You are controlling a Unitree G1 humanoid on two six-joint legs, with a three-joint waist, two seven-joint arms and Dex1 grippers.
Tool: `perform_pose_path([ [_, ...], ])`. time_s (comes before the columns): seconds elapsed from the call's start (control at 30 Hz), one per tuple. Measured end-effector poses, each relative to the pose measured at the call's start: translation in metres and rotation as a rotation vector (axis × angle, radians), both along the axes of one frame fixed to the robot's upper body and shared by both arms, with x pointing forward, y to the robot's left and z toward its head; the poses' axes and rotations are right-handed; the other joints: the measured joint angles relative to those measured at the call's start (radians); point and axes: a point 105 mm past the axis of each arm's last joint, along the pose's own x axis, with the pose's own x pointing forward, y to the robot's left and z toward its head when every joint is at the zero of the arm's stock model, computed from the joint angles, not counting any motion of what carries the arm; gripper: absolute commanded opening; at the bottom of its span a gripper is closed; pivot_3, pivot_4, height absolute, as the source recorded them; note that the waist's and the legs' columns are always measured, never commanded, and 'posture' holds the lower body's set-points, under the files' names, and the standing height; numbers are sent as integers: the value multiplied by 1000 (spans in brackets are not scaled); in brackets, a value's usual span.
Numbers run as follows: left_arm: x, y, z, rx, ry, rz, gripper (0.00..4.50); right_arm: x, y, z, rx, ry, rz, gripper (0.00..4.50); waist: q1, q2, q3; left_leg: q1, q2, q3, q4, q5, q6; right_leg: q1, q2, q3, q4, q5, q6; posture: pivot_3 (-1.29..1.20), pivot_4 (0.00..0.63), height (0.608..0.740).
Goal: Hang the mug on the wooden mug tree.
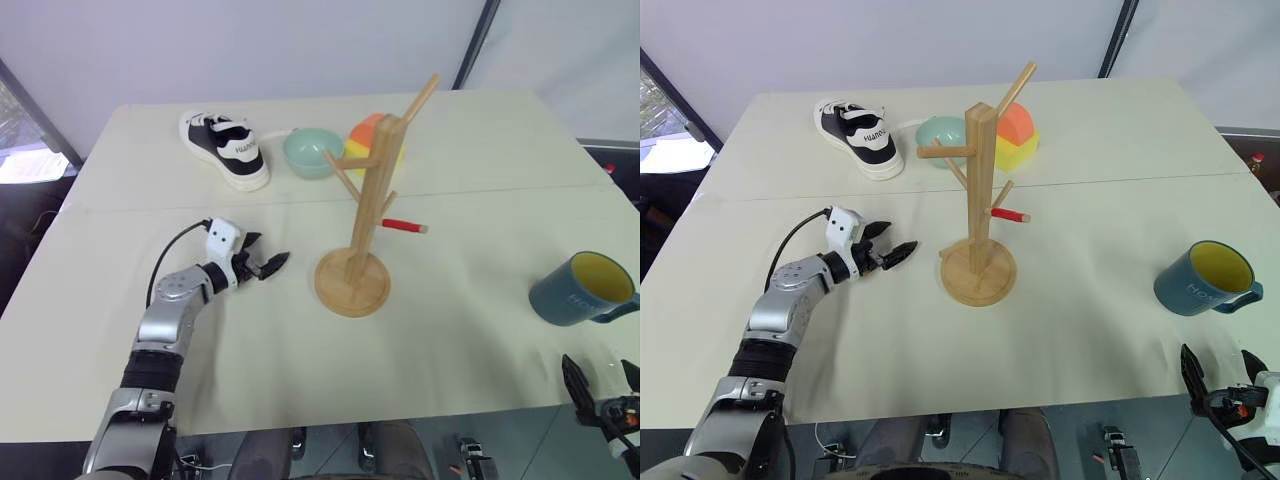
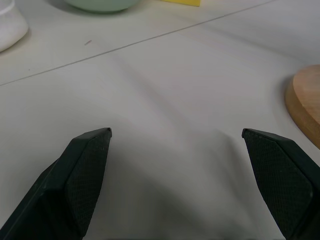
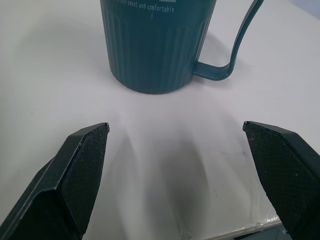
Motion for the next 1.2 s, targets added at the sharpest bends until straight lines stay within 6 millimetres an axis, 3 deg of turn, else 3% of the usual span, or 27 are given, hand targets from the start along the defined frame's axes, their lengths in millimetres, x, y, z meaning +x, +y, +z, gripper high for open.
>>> perform_pose_path([
  [0.53, -9, 1, 10, -17, -25, -52, 4500, 12, -2, 9, -20, -6, 16, 4454, -1, 0, 0, 2, 0, 0, 1, 0, 0, 2, 0, 0, 0, 1, -1, 0, 150, 736],
  [0.77, -41, -6, 29, -23, -83, -228, 4500, 15, -11, 20, -27, -43, -24, 4454, -1, 2, -1, 2, 0, 0, 1, 0, 0, 2, 0, 0, 0, 1, -1, 0, 150, 736],
  [1.03, -101, -14, 36, -18, -23, -454, 4500, 19, -31, 32, -58, -61, -86, 4454, -9, 5, -3, 2, 0, 0, -1, 0, 0, 2, 1, 2, 1, -1, 2, 0, 150, 736],
  [1.2, -124, -20, 41, -7, 3, -539, 4500, 27, -36, 33, -50, -63, -97, 4454, -10, 10, -5, 1, 0, 0, -1, 0, 0, 1, 1, 3, 2, -2, 2, 0, 150, 736],
])
